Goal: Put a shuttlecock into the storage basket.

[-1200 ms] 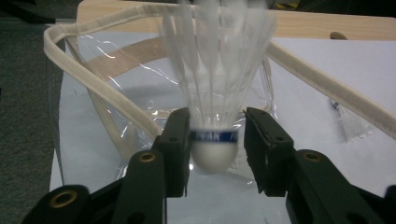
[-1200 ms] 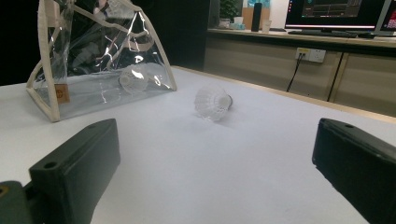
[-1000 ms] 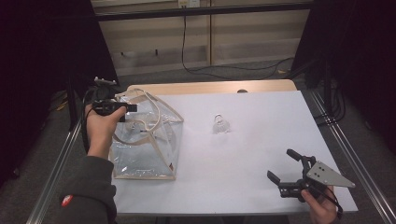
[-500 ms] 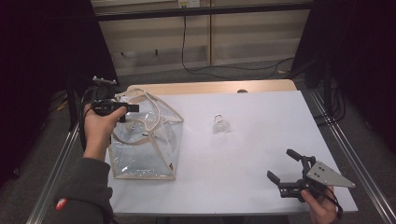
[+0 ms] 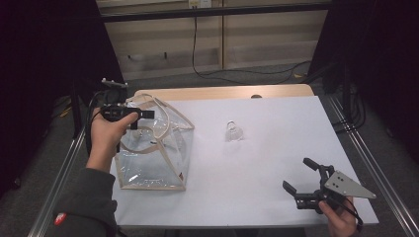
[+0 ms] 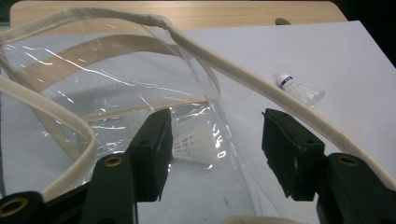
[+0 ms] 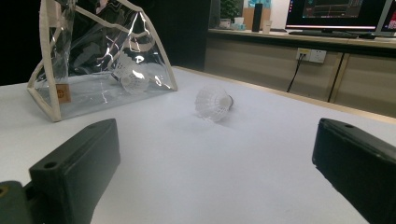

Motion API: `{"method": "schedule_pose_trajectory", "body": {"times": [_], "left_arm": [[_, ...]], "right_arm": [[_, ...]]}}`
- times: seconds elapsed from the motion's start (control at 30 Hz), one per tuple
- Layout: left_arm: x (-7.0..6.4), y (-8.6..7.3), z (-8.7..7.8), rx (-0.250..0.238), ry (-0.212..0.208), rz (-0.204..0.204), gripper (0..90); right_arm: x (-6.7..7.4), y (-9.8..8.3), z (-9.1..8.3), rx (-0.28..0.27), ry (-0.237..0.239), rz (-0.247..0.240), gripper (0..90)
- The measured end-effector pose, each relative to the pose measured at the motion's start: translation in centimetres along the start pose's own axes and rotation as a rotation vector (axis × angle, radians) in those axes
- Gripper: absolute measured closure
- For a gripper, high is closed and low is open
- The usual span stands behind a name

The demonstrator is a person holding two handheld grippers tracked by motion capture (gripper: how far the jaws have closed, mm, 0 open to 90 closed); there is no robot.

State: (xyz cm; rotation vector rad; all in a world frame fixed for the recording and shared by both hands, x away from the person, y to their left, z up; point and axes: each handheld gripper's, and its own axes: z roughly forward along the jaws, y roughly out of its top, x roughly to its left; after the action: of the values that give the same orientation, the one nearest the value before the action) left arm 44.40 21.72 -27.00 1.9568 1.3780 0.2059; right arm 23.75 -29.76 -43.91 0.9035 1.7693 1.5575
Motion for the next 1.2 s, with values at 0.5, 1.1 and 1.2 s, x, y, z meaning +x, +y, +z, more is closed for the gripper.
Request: {"method": "schedule_pose_trajectory", "body": {"times": [0.5, 1.1, 1.2], "left_arm": [[-1.7, 0.5, -0.2, 0.014, -0.064, 0.042, 33.0], [-3.7, 1.0, -0.3, 0.033, -0.106, 0.081, 23.2], [-4.3, 1.1, -0.3, 0.031, -0.114, 0.09, 22.2]], "right_arm": [[0.0, 0.0, 0.0, 0.001, 0.005, -0.002, 0.9], [0.0, 0.0, 0.0, 0.001, 0.005, -0.002, 0.9], [0.0, 0.0, 0.1, 0.001, 0.005, -0.003, 0.9]]}}
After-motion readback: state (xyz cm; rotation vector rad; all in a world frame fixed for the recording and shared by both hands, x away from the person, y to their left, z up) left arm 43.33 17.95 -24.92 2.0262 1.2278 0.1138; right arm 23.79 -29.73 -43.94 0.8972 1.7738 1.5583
